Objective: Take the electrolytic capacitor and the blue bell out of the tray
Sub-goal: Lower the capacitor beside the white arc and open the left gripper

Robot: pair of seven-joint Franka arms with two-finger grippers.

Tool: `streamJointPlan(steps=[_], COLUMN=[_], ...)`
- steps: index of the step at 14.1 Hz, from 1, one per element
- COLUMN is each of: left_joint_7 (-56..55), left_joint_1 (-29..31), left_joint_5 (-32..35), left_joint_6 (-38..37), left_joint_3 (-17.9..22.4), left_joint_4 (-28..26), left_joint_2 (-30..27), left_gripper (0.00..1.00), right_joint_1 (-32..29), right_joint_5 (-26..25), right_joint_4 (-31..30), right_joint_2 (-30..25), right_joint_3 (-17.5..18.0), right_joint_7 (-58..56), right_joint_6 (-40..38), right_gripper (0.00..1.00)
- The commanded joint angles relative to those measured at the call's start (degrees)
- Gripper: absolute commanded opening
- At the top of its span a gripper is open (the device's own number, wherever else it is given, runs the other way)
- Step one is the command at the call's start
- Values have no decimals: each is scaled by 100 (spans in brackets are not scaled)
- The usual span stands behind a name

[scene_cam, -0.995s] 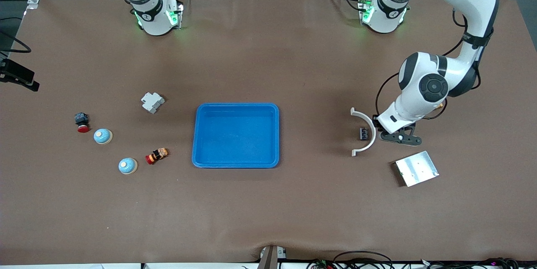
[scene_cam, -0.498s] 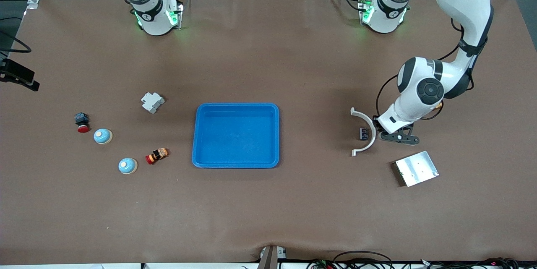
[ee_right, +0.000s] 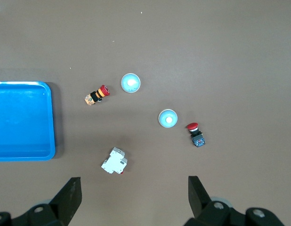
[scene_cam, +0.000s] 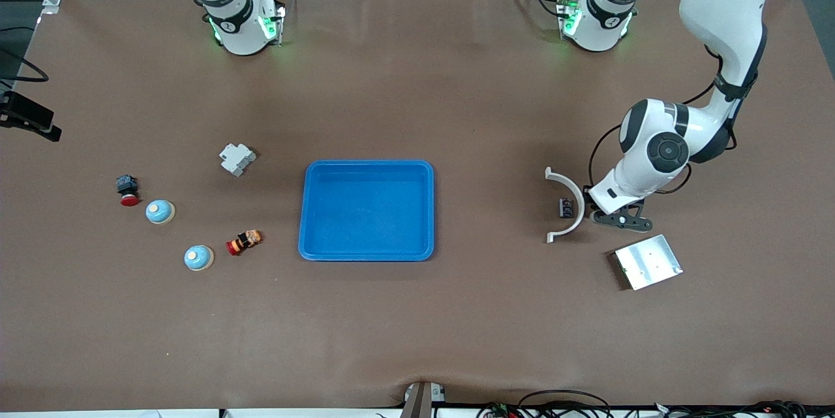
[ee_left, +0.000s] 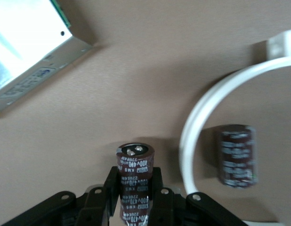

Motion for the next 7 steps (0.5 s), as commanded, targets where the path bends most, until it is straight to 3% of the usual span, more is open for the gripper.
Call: streamJointPlan(steps=[1,6,7], left_joint_7=[94,94,76], left_joint_1=[171,171,171], left_joint_5=[262,263,254], left_joint_6=[39,39,39], left_joint_3=[-38,-38,-38], left_joint_4=[138,235,331], left_joint_2=[126,319,380], left_gripper=[0,0,16], right_joint_1=[-68,-68,-68], right_joint_5=[9,9,9], right_joint_4=[75,75,75], right_joint_2=[3,3,3], right_joint_3=[55,55,55], right_joint_7=[69,69,69], right_joint_6=[-77,-77,-77], right_gripper=[100,100,100])
